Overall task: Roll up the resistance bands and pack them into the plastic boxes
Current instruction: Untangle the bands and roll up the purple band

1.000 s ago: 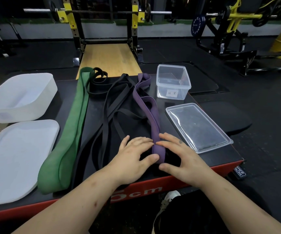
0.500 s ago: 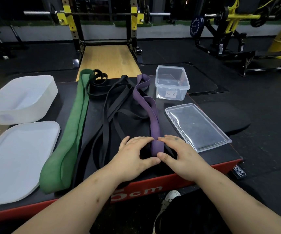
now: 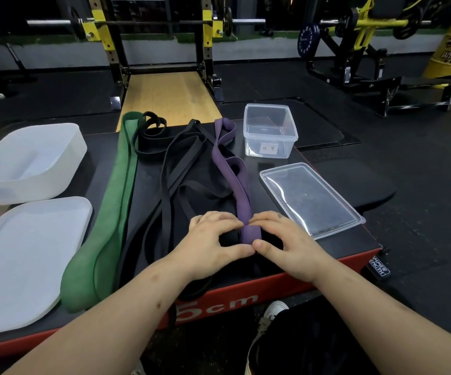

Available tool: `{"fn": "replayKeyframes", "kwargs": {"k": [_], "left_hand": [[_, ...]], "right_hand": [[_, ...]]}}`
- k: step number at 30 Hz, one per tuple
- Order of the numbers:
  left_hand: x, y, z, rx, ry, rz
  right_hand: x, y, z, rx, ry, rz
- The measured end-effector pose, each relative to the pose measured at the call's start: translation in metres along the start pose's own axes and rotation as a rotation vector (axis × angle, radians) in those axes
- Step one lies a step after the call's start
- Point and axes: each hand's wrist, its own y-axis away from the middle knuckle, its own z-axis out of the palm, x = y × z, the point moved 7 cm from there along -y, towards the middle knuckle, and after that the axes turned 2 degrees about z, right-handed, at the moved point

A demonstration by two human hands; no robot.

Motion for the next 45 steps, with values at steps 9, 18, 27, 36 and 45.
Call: {"fn": "replayKeyframes", "kwargs": {"k": [9,18,27,36,45], "left_hand": [[-0.006,-0.004,0.001,-0.039,0.081,0.037],[0.0,-0.004,0.008,-0.074,-0.075,0.075],[0.003,-0.002,0.003,-0.034,-0.055,0.065],[-0.001,-0.002,0.003,-0.038,-0.003,0.036],[0.001,-0.002,0.003,-0.07,0.042,0.006]], "right_hand": [[0.003,-0.001,-0.001,-0.073,-0.066,-0.057],[0.011,-0.002,-0.007,0.069,-0.122,0.015],[0.008,0.001,-0.007,0.031,-0.172,0.016],[0.004,-0.002,0.002,-0.025,0.005,-0.032],[0.005,-0.049,-0.04,0.185,-0.164,0.262]]}}
